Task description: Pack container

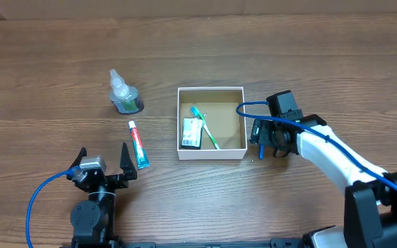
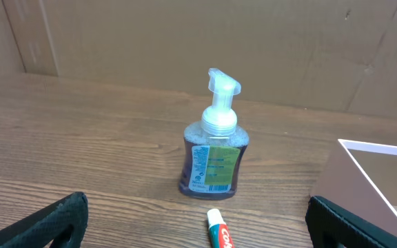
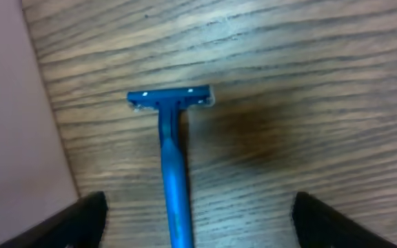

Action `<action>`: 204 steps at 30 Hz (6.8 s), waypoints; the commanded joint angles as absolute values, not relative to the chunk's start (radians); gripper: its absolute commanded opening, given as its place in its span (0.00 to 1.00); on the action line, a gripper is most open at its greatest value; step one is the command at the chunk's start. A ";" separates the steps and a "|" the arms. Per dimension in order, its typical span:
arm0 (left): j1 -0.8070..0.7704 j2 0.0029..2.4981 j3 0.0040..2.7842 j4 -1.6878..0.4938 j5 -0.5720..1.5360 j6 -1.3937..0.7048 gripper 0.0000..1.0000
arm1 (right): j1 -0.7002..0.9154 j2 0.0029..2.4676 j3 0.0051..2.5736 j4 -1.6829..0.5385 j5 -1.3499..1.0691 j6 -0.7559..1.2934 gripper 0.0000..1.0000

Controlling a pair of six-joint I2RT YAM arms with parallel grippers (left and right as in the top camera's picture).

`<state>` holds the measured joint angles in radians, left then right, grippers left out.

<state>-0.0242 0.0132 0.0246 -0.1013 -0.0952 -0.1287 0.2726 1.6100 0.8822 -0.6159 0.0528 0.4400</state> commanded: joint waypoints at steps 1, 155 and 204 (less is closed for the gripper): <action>-0.020 0.004 0.020 -0.097 -0.104 -0.138 1.00 | 0.268 1.635 0.878 -0.607 0.081 0.443 0.75; -0.020 0.144 0.351 -0.229 0.311 -0.317 1.00 | 0.023 1.260 1.270 -1.188 0.313 0.446 1.00; -0.020 1.577 1.167 -0.458 -0.019 -0.165 0.61 | 0.023 1.259 1.270 -1.188 0.313 0.446 1.00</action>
<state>-0.0242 1.5562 1.1454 -0.4759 0.0021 -0.1547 0.0261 1.2671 1.2636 -1.1915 0.2993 0.4438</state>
